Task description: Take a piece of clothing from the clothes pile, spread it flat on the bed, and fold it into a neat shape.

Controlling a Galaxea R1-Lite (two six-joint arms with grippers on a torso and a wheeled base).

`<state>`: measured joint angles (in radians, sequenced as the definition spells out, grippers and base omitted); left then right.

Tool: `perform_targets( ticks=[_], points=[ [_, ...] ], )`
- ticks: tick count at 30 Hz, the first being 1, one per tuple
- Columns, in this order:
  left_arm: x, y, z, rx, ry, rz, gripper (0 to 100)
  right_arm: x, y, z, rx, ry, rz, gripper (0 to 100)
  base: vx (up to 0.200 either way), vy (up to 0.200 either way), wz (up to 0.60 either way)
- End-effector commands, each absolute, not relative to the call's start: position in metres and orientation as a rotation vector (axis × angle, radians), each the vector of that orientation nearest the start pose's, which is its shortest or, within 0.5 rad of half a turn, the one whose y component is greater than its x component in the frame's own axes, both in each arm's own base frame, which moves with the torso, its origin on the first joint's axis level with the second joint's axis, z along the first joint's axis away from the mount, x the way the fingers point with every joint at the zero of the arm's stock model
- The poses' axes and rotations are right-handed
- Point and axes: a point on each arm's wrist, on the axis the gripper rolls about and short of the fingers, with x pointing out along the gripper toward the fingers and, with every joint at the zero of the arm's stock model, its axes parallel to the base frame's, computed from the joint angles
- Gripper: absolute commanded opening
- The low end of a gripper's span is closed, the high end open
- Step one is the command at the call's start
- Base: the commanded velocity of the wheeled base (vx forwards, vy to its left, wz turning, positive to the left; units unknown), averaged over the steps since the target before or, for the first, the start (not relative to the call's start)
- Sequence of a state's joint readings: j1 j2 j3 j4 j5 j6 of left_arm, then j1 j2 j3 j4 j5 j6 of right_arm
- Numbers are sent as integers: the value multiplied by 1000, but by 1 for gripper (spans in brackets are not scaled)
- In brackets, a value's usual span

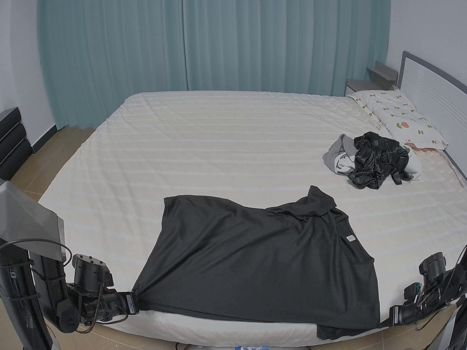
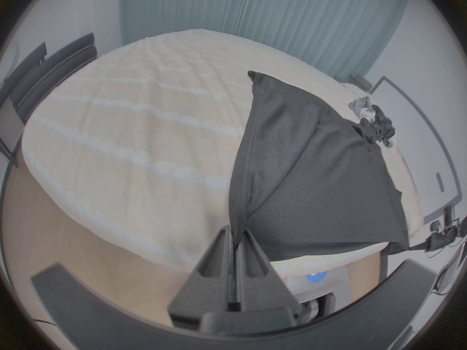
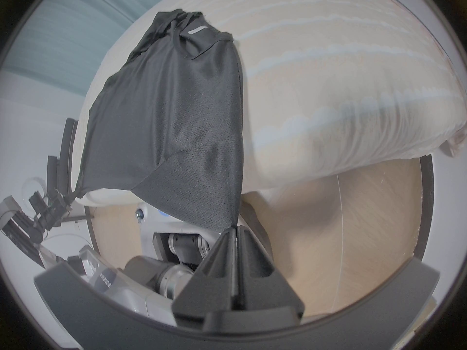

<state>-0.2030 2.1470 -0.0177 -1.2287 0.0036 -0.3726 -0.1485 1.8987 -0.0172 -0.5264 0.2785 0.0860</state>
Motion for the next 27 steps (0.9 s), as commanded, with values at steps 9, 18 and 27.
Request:
perform_targets(
  ticks=[9,18,27],
  points=[
    [178,-45,-23,-160,1059,-11,0,133,-14,-7,342,1356,62,0,0,0,0],
    [166,-51,-28,-113,1150,-32,0,138,-15,-11,316,1347,28,0,0,0,0],
    [162,-58,-34,-58,1198,-36,0,145,-17,-10,314,1326,28,0,0,0,0]
  ],
)
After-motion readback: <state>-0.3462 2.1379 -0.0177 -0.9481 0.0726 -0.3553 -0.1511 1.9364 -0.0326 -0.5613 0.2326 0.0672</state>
